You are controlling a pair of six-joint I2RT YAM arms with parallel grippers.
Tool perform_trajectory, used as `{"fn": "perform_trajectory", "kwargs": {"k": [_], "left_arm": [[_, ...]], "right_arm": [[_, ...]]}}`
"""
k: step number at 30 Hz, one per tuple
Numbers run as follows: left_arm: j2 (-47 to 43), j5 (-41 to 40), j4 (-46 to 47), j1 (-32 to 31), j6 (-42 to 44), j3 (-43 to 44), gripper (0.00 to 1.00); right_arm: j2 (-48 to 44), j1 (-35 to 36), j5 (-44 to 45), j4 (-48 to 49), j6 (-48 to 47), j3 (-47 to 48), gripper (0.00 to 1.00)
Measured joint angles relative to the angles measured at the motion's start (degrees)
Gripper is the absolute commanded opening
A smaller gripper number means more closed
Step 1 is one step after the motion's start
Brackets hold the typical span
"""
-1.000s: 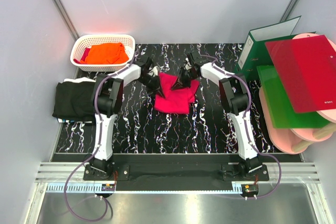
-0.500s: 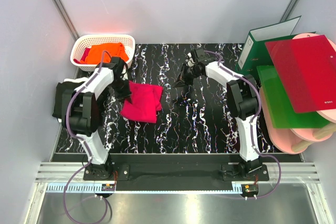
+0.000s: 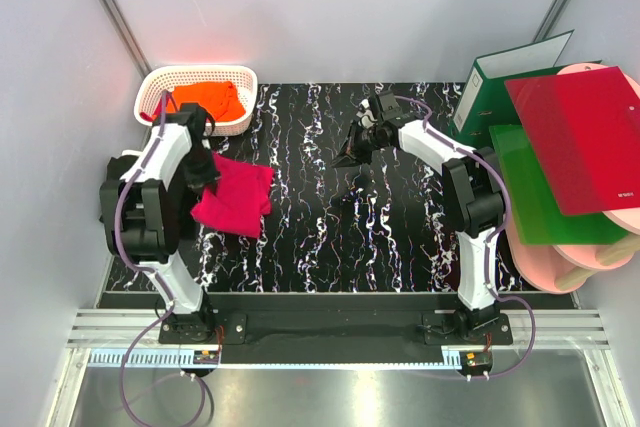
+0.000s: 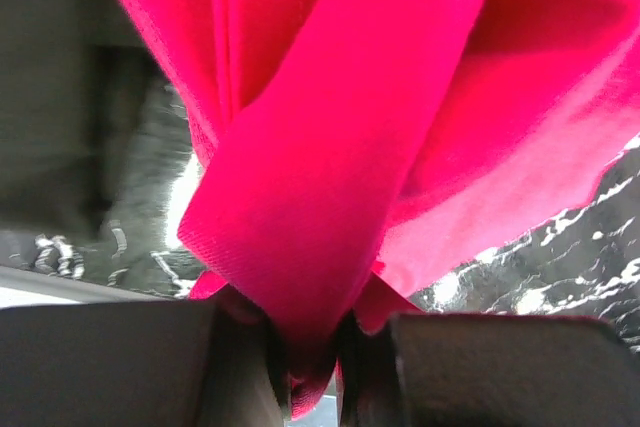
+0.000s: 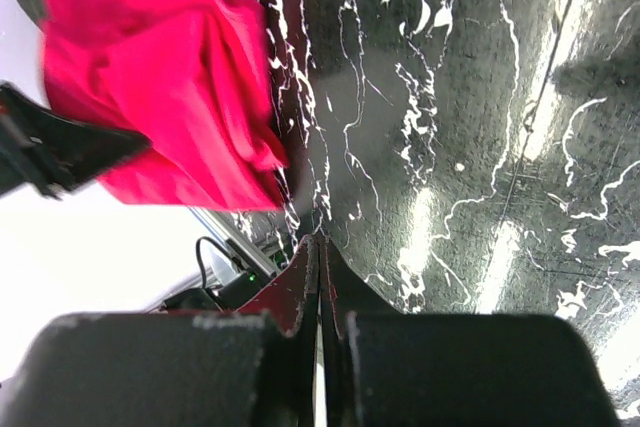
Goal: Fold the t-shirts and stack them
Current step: Put the neatly folded tshirt into the corner of the board with the left arm
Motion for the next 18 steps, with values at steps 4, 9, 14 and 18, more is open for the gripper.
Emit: {"fn": "perform_trajectory", "kwargs": {"k": [4, 9, 14, 18], "left_arm": [[0.0, -2.7, -1.7, 2.3, 0.4, 5.3, 0.0], [0.2, -4.8, -3.5, 4.5, 1.2, 12.5, 0.0], [0.3, -7.1, -5.2, 8.2, 2.2, 17.3, 0.0], [0.5, -7.8, -6.3, 12.1, 2.5, 17.4, 0.0]], "right_arm": [[-0.2, 0.0, -0.8, 0.0, 0.0, -0.5, 0.01], [-0.3, 0.0, -1.5, 0.0, -0.1, -0.5, 0.01], [-0.3, 0.0, -2.5, -1.2, -0.6, 0.1, 0.01], [-0.1, 0.0, -2.9, -2.9, -1.2, 2.4, 0.02]]}}
